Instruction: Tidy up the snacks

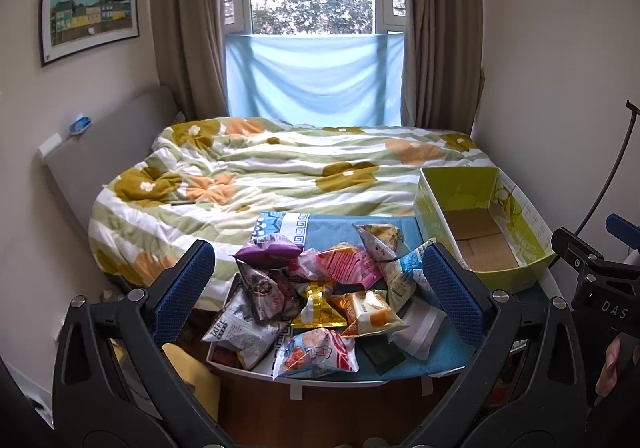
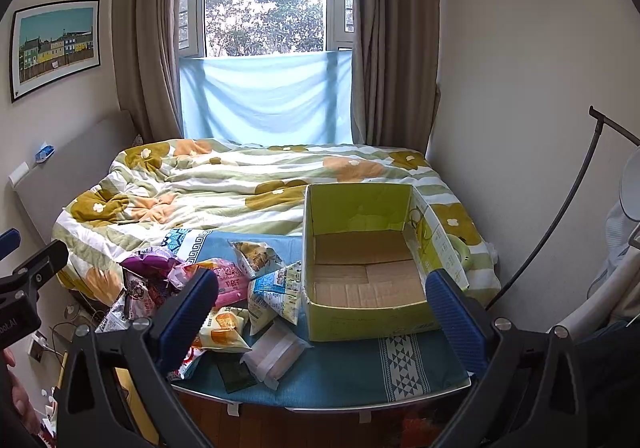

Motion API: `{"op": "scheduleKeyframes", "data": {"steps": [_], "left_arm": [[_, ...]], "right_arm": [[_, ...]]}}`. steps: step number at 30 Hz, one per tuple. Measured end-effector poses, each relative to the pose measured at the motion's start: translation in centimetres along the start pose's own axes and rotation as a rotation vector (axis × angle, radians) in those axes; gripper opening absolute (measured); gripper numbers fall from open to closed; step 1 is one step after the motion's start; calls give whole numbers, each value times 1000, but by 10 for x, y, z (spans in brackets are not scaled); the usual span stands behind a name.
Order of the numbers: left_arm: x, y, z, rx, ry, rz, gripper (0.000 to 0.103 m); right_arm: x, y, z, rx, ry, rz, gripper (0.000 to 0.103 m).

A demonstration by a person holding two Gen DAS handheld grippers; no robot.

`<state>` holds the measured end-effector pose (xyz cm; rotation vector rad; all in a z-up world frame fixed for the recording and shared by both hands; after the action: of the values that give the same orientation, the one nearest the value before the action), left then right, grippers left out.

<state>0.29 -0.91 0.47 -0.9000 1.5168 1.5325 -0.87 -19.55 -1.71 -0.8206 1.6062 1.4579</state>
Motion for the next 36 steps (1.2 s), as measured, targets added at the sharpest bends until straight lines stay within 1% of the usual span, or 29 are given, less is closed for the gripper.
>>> {"op": "scheduleKeyframes", "data": {"steps": [36], "left_arm": [[1,-6,-2,0,-7,15,102]], "right_arm": [[-1,-2,5,-10,0,11,103]]}}
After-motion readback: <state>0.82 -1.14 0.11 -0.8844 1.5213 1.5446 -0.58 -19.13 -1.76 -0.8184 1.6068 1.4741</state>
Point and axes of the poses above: each gripper's, at about its wrist camera, not at the fingertips, and y roughly against the way its jaws point, z to its left, x to its underside, the point moved 1 cm from there along -y, roughly the way its jaws point, and after that the axes turned 6 degrees about -z, right-handed, at the moved point
